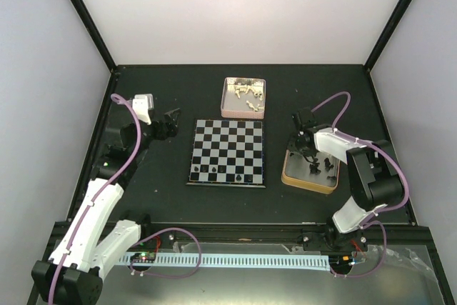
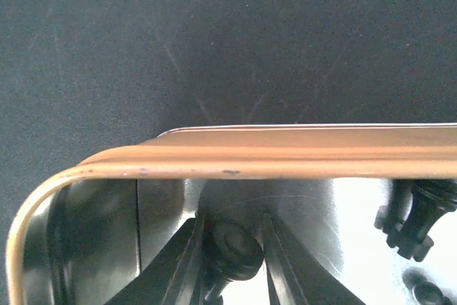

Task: Set up the chess pieces on the board
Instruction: Pick up the chess piece from the storage box, then place the chess piece on the chessboard.

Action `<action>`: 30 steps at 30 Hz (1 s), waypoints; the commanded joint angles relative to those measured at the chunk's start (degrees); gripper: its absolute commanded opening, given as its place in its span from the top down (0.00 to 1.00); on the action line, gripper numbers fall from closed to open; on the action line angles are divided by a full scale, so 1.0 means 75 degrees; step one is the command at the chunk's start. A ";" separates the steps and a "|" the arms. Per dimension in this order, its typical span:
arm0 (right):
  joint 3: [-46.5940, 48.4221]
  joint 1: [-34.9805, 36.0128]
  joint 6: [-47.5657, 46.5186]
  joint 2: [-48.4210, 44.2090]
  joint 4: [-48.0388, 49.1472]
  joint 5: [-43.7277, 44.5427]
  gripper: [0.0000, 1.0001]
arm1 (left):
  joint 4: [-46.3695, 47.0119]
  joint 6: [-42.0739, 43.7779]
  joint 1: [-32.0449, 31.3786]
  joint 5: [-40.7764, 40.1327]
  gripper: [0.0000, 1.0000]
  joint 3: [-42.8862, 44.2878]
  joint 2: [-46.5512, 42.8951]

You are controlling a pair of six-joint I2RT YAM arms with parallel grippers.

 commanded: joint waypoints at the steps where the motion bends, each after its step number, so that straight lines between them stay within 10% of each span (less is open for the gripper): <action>1: -0.0036 -0.0026 0.0020 0.0129 -0.0089 0.0152 0.77 | 0.0290 -0.0013 -0.0027 0.0233 0.01 0.0303 0.0046; 17: -0.0212 -0.0031 0.0766 -0.0829 0.0092 -0.0040 0.93 | 0.0604 -0.0377 -0.0288 0.1022 0.01 0.0057 0.0073; 30: -0.1545 -0.0024 0.3819 -0.3486 0.1668 -0.3251 0.92 | 0.2838 -0.1183 -0.3692 0.0451 0.04 -0.0439 0.1869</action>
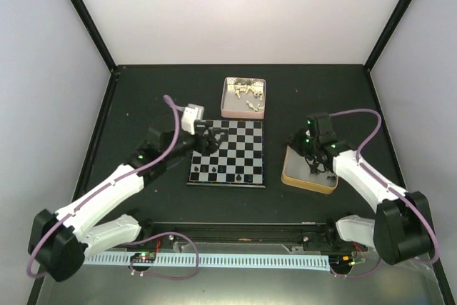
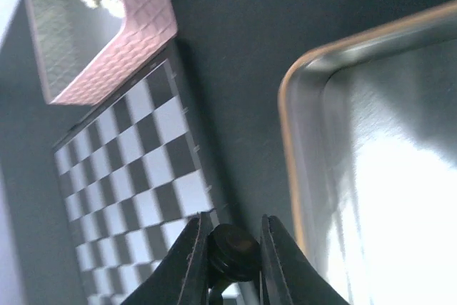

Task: Set up the chess pieces on the board
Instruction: Place the chess piece on the chessboard.

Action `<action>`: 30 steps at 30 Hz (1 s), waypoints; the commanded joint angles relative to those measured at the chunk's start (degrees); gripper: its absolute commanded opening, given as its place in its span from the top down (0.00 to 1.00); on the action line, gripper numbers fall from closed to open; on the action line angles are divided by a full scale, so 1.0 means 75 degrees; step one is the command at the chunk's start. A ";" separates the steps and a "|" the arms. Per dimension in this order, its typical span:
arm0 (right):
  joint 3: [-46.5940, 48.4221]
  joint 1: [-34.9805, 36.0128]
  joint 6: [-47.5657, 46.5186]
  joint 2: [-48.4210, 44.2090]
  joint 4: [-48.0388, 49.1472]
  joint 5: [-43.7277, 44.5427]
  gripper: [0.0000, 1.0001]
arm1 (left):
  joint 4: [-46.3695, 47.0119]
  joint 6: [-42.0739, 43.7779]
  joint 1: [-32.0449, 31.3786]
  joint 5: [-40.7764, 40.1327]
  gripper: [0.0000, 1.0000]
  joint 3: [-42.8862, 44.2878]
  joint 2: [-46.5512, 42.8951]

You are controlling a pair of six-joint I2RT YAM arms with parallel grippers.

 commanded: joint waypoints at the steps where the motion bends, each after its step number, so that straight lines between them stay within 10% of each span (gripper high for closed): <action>1: -0.0587 -0.0027 0.1852 -0.0715 0.1224 -0.1869 0.92 | 0.1378 -0.0125 -0.1171 -0.0484 0.05 -0.0079 0.0605; 14: -0.2064 0.0057 0.5603 -0.1821 0.3577 -0.4085 0.92 | 0.3371 0.0698 -0.3198 -0.2016 0.25 -0.0066 0.2191; 30: -0.2240 0.0105 0.6445 -0.2137 0.3965 -0.4625 0.89 | 0.4393 0.3014 -0.3486 -0.0878 0.48 0.0205 0.3251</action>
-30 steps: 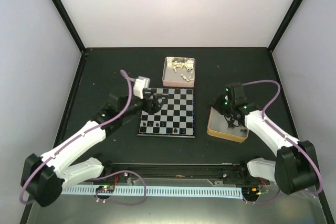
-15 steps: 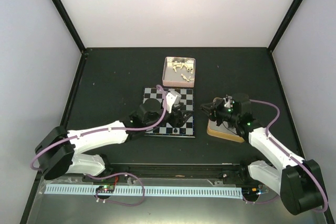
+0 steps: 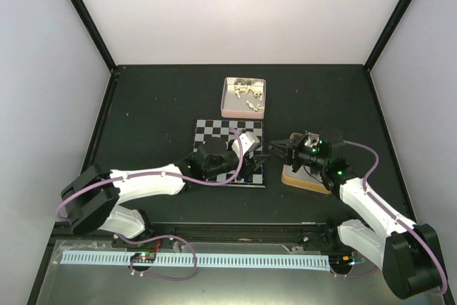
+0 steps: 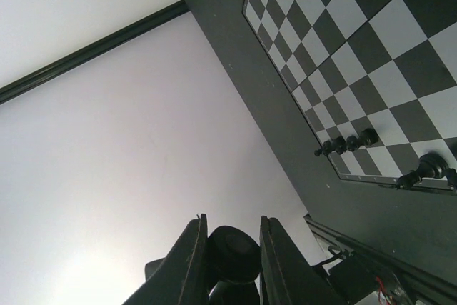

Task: Set up the chess pieces on the board
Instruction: Place the chess piece on the chessboard.

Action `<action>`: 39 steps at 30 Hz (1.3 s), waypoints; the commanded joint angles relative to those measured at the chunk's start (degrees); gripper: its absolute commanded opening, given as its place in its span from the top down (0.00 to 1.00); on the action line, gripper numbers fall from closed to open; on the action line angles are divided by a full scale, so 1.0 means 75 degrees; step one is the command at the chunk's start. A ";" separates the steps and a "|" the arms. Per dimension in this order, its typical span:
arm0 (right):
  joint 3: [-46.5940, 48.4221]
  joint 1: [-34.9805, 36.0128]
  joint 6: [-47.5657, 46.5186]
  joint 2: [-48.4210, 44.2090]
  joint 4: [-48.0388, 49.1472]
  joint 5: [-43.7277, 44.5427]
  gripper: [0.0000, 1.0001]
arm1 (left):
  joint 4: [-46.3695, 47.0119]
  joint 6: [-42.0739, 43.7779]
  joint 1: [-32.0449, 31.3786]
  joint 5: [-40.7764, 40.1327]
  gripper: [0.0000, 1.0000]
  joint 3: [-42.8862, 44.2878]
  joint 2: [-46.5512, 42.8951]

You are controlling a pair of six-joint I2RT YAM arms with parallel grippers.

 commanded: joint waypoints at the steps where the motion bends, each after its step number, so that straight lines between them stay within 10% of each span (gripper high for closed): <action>1: 0.0041 0.0046 0.0141 -0.0056 0.0131 -0.0247 0.89 | 0.0677 0.0897 -0.0059 0.0611 0.48 0.0350 0.0095; 32: -0.0002 0.0058 0.0234 0.0166 0.0831 -0.0723 0.86 | -0.0798 0.2240 -0.0065 0.0582 0.98 0.1254 0.0613; 39: 0.0244 0.0064 -0.0444 0.0203 0.0241 -0.0528 0.47 | -0.1401 0.2067 -0.0026 0.0066 0.99 0.1470 0.0376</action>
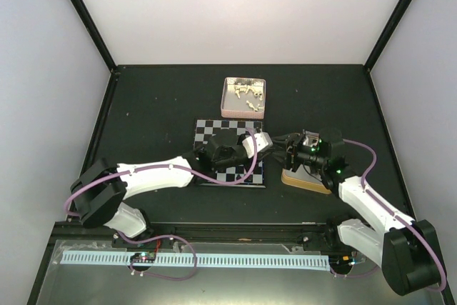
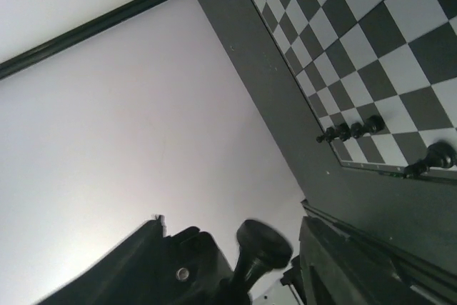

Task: Set up the chess pieces on the board
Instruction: Place the chess piece on the chessboard.

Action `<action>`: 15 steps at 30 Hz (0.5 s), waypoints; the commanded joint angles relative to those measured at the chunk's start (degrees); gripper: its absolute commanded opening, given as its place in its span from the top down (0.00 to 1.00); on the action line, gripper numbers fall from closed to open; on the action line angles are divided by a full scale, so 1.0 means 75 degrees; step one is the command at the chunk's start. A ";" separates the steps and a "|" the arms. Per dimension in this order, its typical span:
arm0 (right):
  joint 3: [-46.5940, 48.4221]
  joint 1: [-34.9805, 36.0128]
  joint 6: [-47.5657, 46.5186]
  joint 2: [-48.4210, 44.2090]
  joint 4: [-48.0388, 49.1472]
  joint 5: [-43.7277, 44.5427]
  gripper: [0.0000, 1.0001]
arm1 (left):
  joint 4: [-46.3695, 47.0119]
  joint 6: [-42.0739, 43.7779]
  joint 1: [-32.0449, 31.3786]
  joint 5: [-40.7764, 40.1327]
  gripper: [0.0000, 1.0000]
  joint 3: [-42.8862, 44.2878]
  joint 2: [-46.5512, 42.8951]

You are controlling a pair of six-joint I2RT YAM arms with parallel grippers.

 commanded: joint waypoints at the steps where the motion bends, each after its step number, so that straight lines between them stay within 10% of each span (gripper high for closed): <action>1: 0.0321 0.0062 -0.0677 -0.0017 -0.0357 0.0029 0.42 | -0.0889 -0.0106 0.0015 -0.0503 0.99 0.0397 -0.0310; 15: 0.0673 -0.0007 -0.2512 -0.0031 -0.1483 0.1186 0.21 | -0.3019 -0.1378 0.0876 -0.1717 0.98 -0.0188 -0.2224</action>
